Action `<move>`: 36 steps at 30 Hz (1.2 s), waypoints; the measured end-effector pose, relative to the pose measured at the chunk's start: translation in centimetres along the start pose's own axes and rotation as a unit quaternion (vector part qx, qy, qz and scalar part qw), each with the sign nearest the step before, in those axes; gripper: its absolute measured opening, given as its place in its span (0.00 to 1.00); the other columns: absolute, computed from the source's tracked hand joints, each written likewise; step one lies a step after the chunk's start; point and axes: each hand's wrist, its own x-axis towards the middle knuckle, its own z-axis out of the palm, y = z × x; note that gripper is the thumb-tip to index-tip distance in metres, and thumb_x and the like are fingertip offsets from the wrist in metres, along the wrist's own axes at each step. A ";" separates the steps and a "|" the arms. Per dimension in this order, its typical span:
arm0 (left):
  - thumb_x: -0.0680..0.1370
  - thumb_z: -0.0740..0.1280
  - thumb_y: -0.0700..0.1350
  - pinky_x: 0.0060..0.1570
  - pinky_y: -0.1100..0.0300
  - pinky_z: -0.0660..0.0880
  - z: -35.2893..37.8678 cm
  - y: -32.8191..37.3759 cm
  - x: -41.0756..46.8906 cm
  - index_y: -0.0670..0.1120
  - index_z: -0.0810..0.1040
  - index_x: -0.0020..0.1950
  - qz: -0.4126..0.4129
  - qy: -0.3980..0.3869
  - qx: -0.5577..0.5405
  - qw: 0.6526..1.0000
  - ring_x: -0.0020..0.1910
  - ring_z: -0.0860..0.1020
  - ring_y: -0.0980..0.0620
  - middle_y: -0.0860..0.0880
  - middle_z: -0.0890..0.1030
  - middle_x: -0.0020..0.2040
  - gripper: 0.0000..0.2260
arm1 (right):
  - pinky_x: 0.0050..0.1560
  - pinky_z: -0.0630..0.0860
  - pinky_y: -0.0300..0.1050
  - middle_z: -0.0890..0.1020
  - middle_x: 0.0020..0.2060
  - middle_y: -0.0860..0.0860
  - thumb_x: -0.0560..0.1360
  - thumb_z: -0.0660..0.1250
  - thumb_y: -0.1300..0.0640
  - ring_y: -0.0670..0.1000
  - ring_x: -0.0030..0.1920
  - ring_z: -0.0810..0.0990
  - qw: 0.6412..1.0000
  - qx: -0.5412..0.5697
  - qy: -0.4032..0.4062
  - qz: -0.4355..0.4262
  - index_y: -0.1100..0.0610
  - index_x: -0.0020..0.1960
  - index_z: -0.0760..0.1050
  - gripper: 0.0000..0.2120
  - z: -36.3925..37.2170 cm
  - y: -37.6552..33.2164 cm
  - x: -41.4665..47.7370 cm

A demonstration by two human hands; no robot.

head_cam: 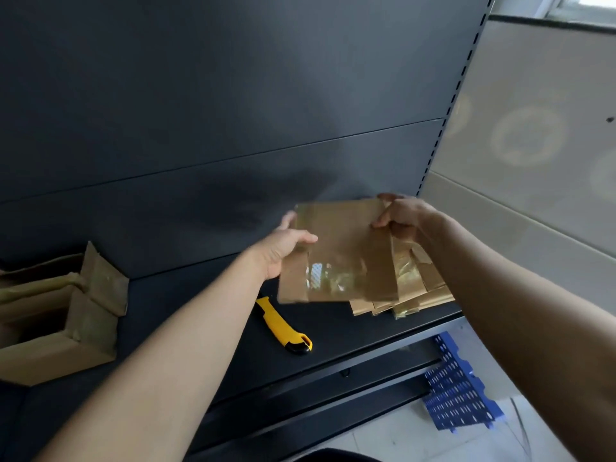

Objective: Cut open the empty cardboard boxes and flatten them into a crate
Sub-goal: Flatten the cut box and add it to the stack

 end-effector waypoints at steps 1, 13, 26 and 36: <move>0.74 0.69 0.36 0.42 0.50 0.79 0.4 -0.5 0.2 0.54 0.53 0.75 -0.012 0.010 -0.033 0.999 0.51 0.79 0.46 0.45 0.77 0.58 0.37 | 0.53 0.76 0.50 0.76 0.57 0.62 0.70 0.60 0.81 0.60 0.55 0.77 1.000 0.006 0.015 -0.010 0.60 0.72 0.66 0.34 0.0 -0.1 0.2; 0.75 0.71 0.43 0.59 0.51 0.74 4.7 -4.8 2.7 0.38 0.70 0.64 -0.059 0.137 0.239 0.959 0.59 0.75 0.44 0.41 0.73 0.64 0.20 | 0.59 0.72 0.49 0.72 0.64 0.60 0.72 0.71 0.60 0.60 0.64 0.70 0.844 -0.509 0.166 0.009 0.60 0.68 0.66 0.27 0.7 5.5 1.6; 0.79 0.64 0.43 0.54 0.58 0.69 -7.4 -3.3 -3.5 0.45 0.73 0.64 0.084 0.275 0.387 0.876 0.60 0.73 0.46 0.46 0.71 0.64 0.14 | 0.64 0.61 0.55 0.70 0.64 0.57 0.72 0.67 0.57 0.60 0.66 0.64 0.747 -0.629 0.094 -0.192 0.57 0.66 0.69 0.23 14.9 2.8 0.7; 0.74 0.69 0.50 0.57 0.48 0.63 -21.2 -7.5 -13.6 0.41 0.66 0.64 -0.050 0.539 0.513 0.666 0.61 0.68 0.40 0.41 0.69 0.63 0.23 | 0.50 0.77 0.45 0.79 0.57 0.56 0.70 0.72 0.55 0.56 0.57 0.79 0.698 -0.711 -0.084 -0.017 0.62 0.63 0.73 0.24 24.5 11.2 -0.3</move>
